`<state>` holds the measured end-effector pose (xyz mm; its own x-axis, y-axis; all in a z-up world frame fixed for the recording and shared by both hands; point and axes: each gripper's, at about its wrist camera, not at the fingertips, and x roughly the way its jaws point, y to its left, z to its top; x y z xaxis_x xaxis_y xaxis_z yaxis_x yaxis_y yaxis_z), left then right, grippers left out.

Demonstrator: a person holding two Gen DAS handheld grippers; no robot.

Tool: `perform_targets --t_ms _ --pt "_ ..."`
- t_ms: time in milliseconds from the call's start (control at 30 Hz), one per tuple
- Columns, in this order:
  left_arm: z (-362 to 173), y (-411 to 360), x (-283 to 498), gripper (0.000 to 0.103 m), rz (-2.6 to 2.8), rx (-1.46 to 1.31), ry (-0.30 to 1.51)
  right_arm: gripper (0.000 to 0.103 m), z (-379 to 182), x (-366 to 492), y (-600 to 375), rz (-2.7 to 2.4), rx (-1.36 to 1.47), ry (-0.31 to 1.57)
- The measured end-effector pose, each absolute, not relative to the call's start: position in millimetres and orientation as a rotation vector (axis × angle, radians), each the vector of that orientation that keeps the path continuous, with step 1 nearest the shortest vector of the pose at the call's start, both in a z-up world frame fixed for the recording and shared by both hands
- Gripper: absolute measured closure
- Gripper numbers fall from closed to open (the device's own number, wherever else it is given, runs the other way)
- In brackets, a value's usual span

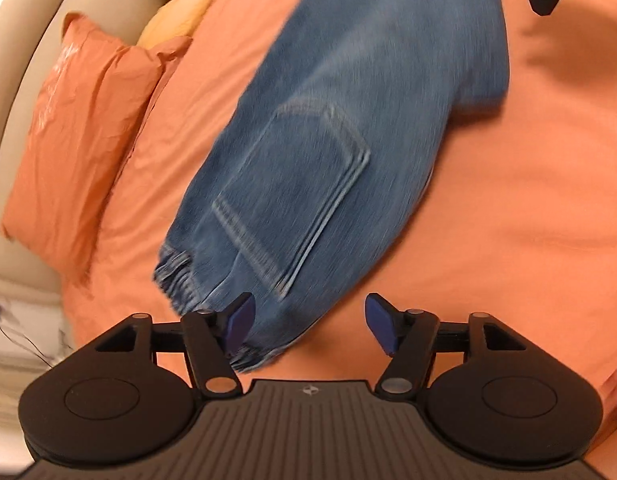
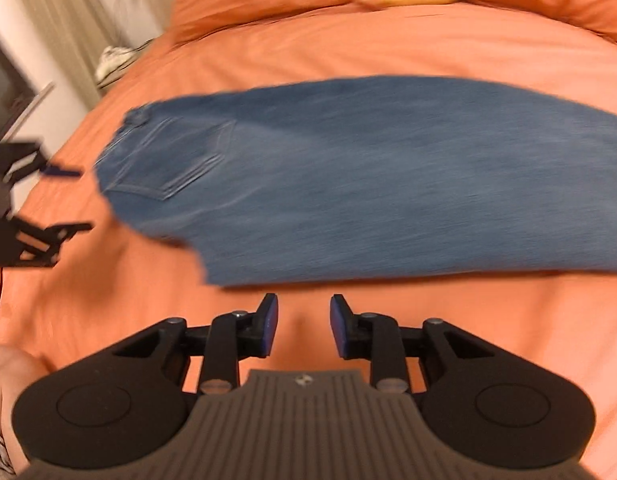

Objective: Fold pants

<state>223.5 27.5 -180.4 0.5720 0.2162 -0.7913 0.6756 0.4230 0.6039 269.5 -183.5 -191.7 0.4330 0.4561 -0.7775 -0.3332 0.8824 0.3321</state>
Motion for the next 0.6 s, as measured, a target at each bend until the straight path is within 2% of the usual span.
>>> perform_targets --t_ms 100,300,367,400,433,467,500,600 --pt "-194.6 45.6 227.3 0.026 -0.329 1.212 0.953 0.063 -207.1 261.9 -142.5 0.516 0.076 0.97" --pt "-217.7 70.4 240.6 0.026 -0.303 1.259 0.934 0.063 -232.6 272.5 -79.5 0.49 -0.118 0.892" --pt "-222.5 75.3 248.4 0.031 -0.266 1.244 0.938 0.063 -234.0 271.3 -71.3 0.465 -0.162 0.855" --pt "-222.7 78.5 251.9 0.039 -0.248 1.226 0.943 0.065 -232.6 269.8 -67.0 0.456 -0.187 0.833" --pt "-220.8 81.6 257.5 0.054 -0.225 1.204 0.946 0.068 -229.2 268.1 -63.3 0.45 -0.221 0.81" --pt "-218.1 85.3 264.2 0.061 -0.195 1.18 0.949 0.083 -223.6 266.3 -60.7 0.446 -0.257 0.788" --pt "-215.2 89.4 271.5 0.073 -0.16 1.162 0.951 0.088 -216.5 264.9 -61.9 0.455 -0.288 0.778" --pt "-205.2 102.3 290.6 0.081 -0.139 1.057 1.014 0.094 -192.5 263.6 -68.5 0.516 -0.32 0.798"
